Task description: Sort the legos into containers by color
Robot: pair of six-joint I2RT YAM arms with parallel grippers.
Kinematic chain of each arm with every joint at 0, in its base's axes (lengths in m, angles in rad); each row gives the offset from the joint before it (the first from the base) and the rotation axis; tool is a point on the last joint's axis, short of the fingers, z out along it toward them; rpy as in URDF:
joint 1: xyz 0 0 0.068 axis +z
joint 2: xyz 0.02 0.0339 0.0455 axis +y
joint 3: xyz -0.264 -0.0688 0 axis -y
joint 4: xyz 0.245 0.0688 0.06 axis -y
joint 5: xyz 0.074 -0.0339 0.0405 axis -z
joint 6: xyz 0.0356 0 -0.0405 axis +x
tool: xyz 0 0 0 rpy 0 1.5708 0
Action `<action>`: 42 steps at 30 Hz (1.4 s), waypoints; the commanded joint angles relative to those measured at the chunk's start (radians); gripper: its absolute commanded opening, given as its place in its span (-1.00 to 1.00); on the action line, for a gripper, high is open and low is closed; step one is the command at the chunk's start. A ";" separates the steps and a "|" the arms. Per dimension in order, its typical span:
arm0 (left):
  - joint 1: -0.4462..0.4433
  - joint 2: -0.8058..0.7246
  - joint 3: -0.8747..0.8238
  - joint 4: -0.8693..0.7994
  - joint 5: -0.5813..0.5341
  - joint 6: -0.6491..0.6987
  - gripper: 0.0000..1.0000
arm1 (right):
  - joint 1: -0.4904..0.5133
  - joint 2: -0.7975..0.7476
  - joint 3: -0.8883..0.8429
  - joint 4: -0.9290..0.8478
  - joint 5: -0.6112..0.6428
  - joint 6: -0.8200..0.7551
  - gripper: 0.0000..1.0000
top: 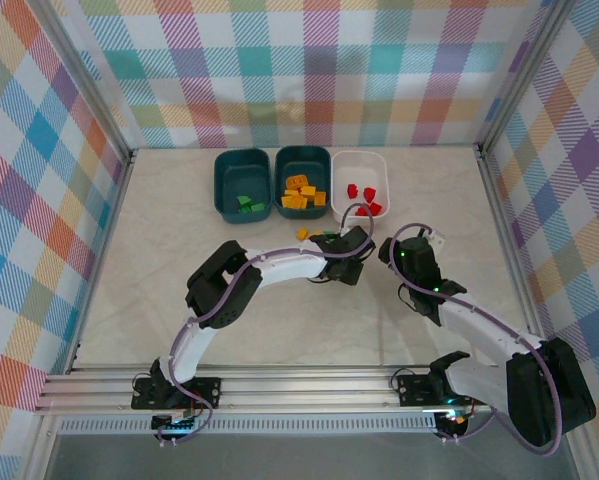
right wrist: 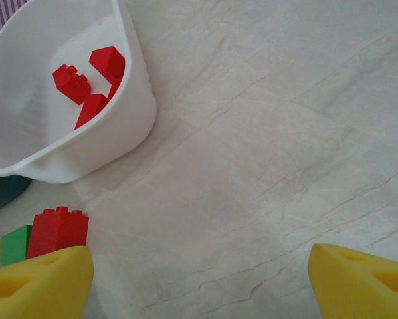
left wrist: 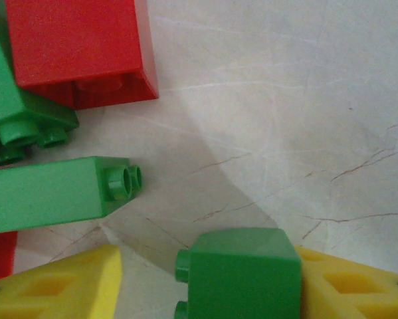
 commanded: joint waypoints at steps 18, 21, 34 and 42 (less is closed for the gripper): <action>-0.011 0.008 0.016 -0.010 0.022 -0.017 -0.20 | -0.006 -0.009 -0.006 0.017 -0.014 0.013 0.69; -0.011 -0.040 -0.001 -0.015 0.022 -0.020 -0.21 | -0.005 -0.007 -0.007 0.019 -0.014 0.014 0.69; 0.179 -0.273 0.117 -0.243 -0.037 0.032 -0.25 | -0.006 0.025 -0.007 0.043 -0.050 0.026 0.67; 0.589 -0.089 0.341 -0.427 0.172 -0.059 -0.31 | -0.005 0.060 0.008 0.047 -0.054 0.014 0.68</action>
